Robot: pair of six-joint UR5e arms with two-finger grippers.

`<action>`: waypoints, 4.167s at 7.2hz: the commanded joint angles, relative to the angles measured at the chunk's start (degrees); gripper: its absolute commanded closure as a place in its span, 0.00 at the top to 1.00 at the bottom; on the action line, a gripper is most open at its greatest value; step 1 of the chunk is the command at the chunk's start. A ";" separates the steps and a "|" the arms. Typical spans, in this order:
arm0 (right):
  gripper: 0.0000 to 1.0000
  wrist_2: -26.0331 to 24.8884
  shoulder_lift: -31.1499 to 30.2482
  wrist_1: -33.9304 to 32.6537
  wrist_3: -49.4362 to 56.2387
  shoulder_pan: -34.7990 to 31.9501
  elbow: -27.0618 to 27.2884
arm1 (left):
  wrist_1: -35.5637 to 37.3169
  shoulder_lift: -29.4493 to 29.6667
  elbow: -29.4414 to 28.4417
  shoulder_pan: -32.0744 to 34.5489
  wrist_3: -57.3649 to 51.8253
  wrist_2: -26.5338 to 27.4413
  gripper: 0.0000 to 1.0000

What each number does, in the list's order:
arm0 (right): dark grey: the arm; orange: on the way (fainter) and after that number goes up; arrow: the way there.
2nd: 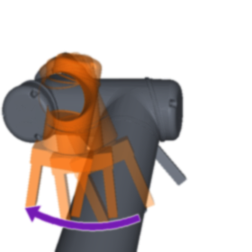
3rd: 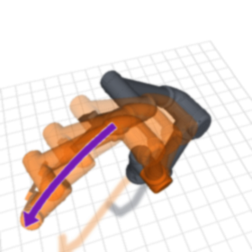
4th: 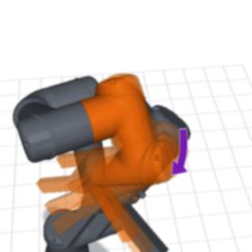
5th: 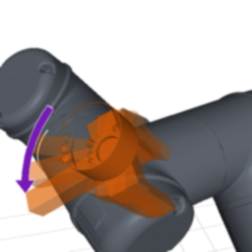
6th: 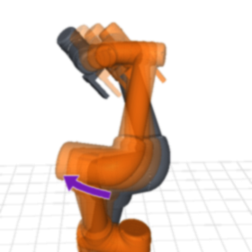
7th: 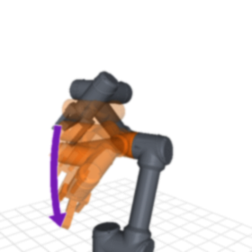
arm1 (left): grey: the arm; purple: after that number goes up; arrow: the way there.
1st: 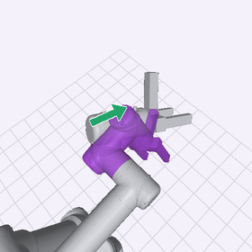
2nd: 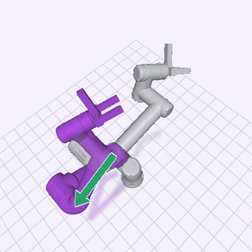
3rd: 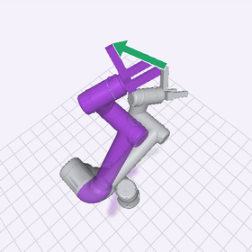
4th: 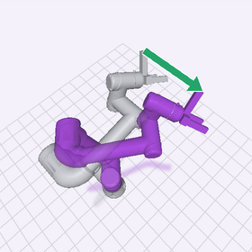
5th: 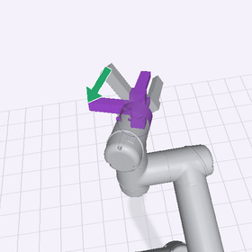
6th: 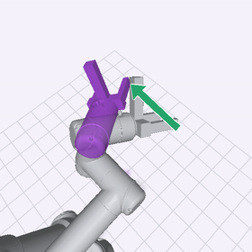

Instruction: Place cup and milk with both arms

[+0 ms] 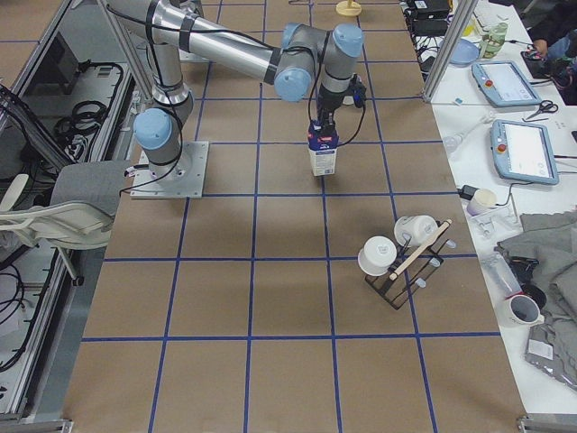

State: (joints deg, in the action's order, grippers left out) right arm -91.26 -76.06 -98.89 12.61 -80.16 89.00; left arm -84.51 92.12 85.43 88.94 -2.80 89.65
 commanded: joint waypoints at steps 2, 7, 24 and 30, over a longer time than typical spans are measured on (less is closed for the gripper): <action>0.37 5.44 8.45 -0.07 -14.94 -8.59 -9.70 | 0.40 -0.01 0.00 -0.09 0.16 -0.09 1.00; 0.37 11.34 13.74 -4.01 -28.41 -17.12 -14.99 | 0.84 -0.10 0.00 -0.17 0.08 -0.18 1.00; 0.98 -0.32 -11.65 16.37 -14.37 -12.12 -8.76 | 1.98 -0.01 -0.09 -0.17 0.34 -0.53 1.00; 1.00 -0.05 -11.74 14.60 -14.28 -12.47 -8.75 | 1.89 0.25 0.00 0.18 0.25 0.35 1.00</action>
State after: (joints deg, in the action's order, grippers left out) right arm -91.36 -87.79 -84.07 -1.68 -92.44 80.24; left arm -82.55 92.38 85.40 89.06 -2.54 89.76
